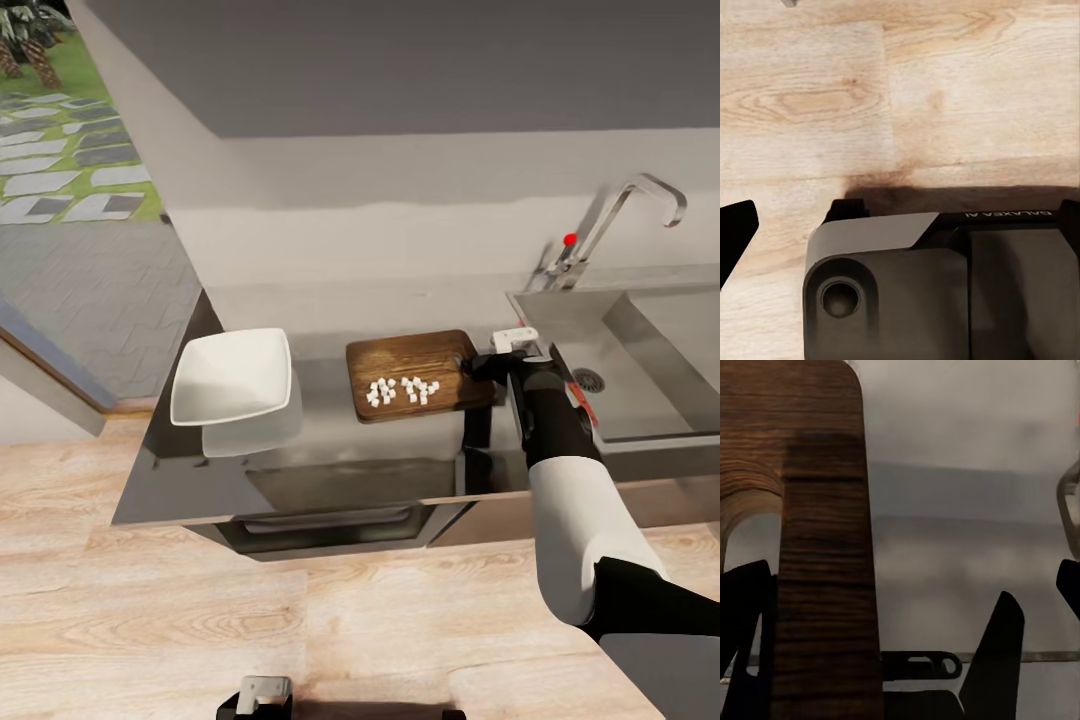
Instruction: In the kitchen, take the Vidalia onion out of the sink, dice it on the chopping board with the paring knife, put the diced onion into the bowl on the countertop, then place both the paring knife and the chopping board into the sink.
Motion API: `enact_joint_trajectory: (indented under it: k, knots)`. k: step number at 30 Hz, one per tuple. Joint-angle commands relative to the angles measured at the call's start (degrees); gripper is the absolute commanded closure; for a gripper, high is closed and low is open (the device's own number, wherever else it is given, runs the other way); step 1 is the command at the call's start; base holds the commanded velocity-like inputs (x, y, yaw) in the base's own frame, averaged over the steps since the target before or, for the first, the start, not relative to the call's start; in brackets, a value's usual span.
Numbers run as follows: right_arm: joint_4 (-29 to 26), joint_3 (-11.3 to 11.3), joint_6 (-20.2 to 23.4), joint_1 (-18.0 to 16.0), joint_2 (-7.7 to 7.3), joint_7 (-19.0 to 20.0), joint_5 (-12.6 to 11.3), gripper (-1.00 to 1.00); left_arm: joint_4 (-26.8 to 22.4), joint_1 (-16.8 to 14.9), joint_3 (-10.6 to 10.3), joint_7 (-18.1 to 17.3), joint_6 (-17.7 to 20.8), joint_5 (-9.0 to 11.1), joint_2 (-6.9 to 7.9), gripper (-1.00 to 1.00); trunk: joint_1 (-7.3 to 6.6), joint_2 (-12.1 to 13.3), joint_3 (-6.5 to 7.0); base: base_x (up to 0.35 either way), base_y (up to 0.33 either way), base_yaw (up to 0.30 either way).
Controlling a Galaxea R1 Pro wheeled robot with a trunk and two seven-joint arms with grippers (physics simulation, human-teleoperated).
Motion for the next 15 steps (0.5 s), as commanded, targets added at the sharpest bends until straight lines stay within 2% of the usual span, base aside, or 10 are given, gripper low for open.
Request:
enact_joint_trajectory:
  k: [1,13,14,15]
  knots:
    - [0.69,-0.23,0.18,-0.03,0.07,0.61,0.88,-1.0,0.26,-0.11,-0.17,0.3,-0.42,-0.08,-0.02,-1.0,0.05,-0.06,-0.07,0.071,0.013,0.0]
    - [0.98,-0.25,0.1,-0.03,0.04,0.53,0.88,-1.0,0.28,-0.11,-0.17,0.3,-0.42,-0.08,-0.02,-1.0,0.05,-0.06,-0.07,0.011,0.002,0.0]
    - [0.99,-0.23,0.1,-0.03,0.04,0.52,0.88,1.0,0.27,-0.11,-0.17,0.3,-0.42,-0.09,-0.02,-1.0,0.05,-0.06,-0.07,0.0,0.0,0.0]
    - [1.02,-0.24,0.1,-0.03,0.02,0.52,0.88,1.0,0.26,-0.11,-0.17,0.3,-0.42,-0.08,-0.02,-1.0,0.05,-0.06,-0.07,0.0,0.0,0.0]
